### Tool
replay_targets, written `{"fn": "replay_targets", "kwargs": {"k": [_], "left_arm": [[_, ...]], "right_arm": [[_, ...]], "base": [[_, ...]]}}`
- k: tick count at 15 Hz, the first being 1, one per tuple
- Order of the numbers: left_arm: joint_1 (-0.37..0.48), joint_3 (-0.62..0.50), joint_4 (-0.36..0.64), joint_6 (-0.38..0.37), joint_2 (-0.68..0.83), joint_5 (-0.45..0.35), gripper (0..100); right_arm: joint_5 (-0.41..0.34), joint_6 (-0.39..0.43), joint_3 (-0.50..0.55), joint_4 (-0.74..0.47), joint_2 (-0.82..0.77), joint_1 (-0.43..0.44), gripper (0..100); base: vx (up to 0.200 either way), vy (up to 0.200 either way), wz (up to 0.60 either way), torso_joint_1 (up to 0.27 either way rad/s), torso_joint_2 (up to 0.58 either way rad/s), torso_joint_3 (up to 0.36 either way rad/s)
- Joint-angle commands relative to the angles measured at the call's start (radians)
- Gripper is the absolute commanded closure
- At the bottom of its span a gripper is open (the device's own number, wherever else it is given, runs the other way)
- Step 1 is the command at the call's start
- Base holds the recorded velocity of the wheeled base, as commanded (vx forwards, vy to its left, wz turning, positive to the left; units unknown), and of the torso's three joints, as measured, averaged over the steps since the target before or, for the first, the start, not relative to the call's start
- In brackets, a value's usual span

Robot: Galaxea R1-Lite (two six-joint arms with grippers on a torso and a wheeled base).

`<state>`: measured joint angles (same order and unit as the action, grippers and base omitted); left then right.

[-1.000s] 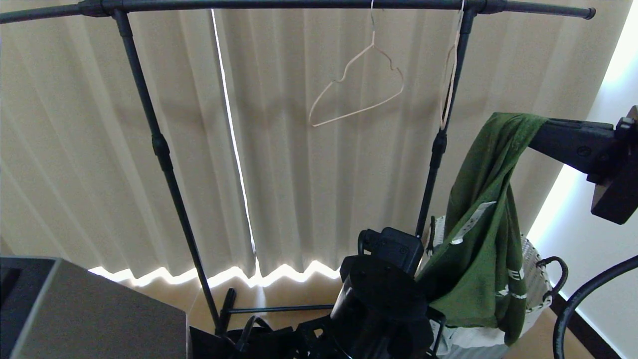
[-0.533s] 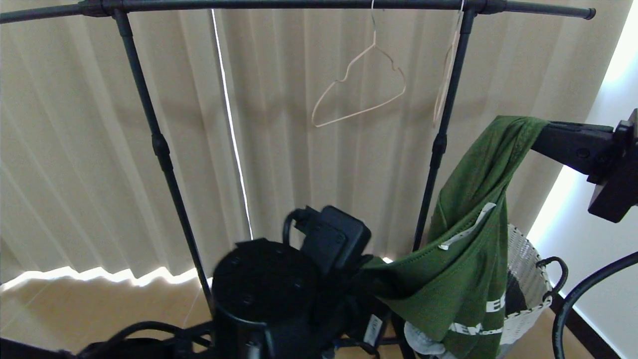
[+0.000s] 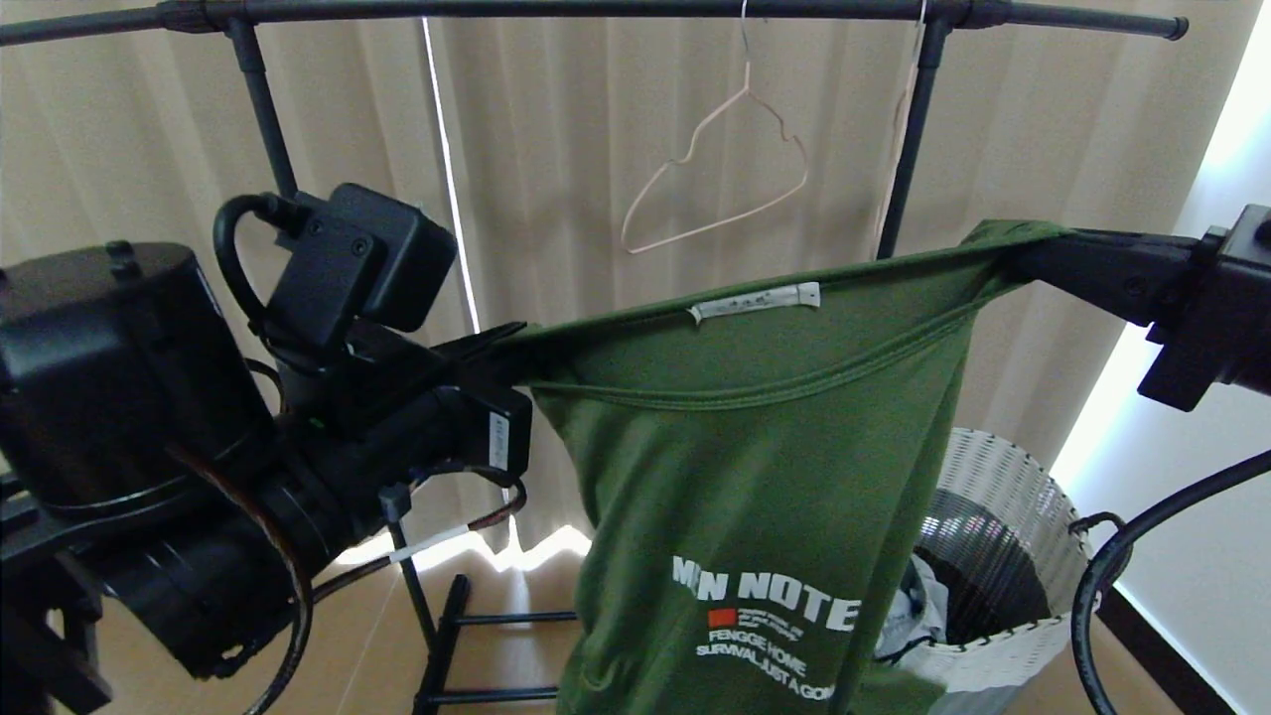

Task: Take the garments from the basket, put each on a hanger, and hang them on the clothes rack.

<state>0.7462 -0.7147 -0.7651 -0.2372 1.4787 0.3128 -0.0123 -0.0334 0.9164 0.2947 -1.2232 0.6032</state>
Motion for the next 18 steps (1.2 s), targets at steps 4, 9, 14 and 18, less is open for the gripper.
{"fn": "replay_targets", "kwargs": {"k": [4, 9, 14, 18], "left_arm": [[-0.024, -0.203, 0.221, -0.047, -0.04, -0.038, 100], [-0.036, -0.489, 0.649, -0.047, -0.115, -0.067, 100], [-0.074, -0.45, 0.724, -0.024, -0.123, -0.116, 100], [-0.131, -0.33, 0.59, -0.017, -0.124, -0.107, 100]], "right_arm": [[-0.003, 0.001, 0.024, 0.003, -0.012, -0.002, 100], [-0.003, 0.015, 0.079, 0.004, -0.055, -0.002, 100], [-0.001, 0.013, 0.072, 0.081, -0.088, -0.005, 100], [0.002, 0.015, 0.061, 0.08, -0.085, -0.02, 100]], "base": [[0.0, 0.0, 0.0, 0.0, 0.0, 0.0], [0.0, 0.0, 0.0, 0.0, 0.0, 0.0], [0.0, 0.0, 0.0, 0.0, 0.0, 0.0], [0.0, 0.0, 0.0, 0.0, 0.0, 0.0]]}}
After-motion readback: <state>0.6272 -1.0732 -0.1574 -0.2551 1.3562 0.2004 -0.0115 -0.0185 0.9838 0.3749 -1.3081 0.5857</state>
